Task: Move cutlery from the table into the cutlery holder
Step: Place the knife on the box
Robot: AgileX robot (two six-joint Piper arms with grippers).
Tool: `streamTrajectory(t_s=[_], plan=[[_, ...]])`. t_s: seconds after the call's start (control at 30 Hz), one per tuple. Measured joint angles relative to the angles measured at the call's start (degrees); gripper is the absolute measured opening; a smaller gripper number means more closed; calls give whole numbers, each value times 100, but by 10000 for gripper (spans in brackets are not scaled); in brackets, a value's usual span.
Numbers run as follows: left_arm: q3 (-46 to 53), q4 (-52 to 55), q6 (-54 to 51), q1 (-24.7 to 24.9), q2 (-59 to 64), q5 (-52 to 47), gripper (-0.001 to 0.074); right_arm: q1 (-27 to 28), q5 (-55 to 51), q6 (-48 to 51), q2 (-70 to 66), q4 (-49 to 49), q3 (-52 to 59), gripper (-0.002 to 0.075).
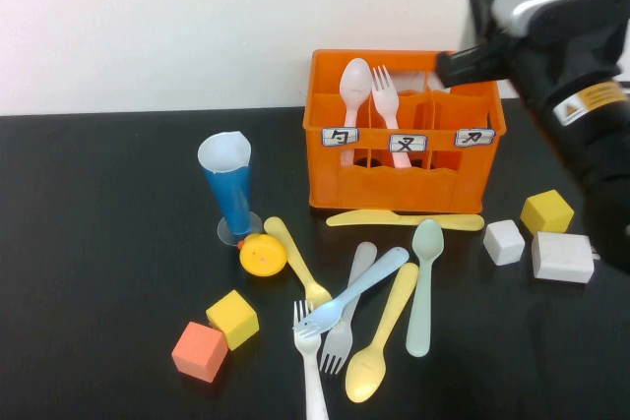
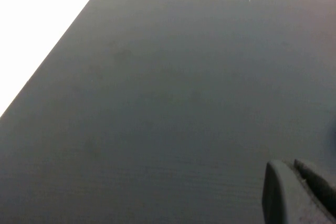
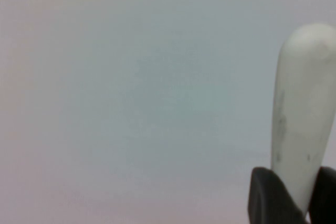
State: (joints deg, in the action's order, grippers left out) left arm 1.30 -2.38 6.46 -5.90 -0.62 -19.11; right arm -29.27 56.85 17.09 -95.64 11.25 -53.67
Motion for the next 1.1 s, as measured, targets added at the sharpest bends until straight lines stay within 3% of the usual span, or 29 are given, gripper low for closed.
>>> streamTrajectory(t_s=[0.37,0.77,0.83,1.0,1.1], plan=[[0,0,-18,0,0,0,-1,152,-1078,-109,172,93,0,148],[0,0,-18,0,0,0,-1,333,-1019,-121,-335,93,0,149],[0,0,-18,0,0,0,-1,333,-1106,-121,-400,93,0,174],[0,0,-18,0,0,0,-1,333,-1376,-121,-373,116,0,323],[0,0,-18,0,0,0,-1,333,-1691,-109,-142,116,0,347]])
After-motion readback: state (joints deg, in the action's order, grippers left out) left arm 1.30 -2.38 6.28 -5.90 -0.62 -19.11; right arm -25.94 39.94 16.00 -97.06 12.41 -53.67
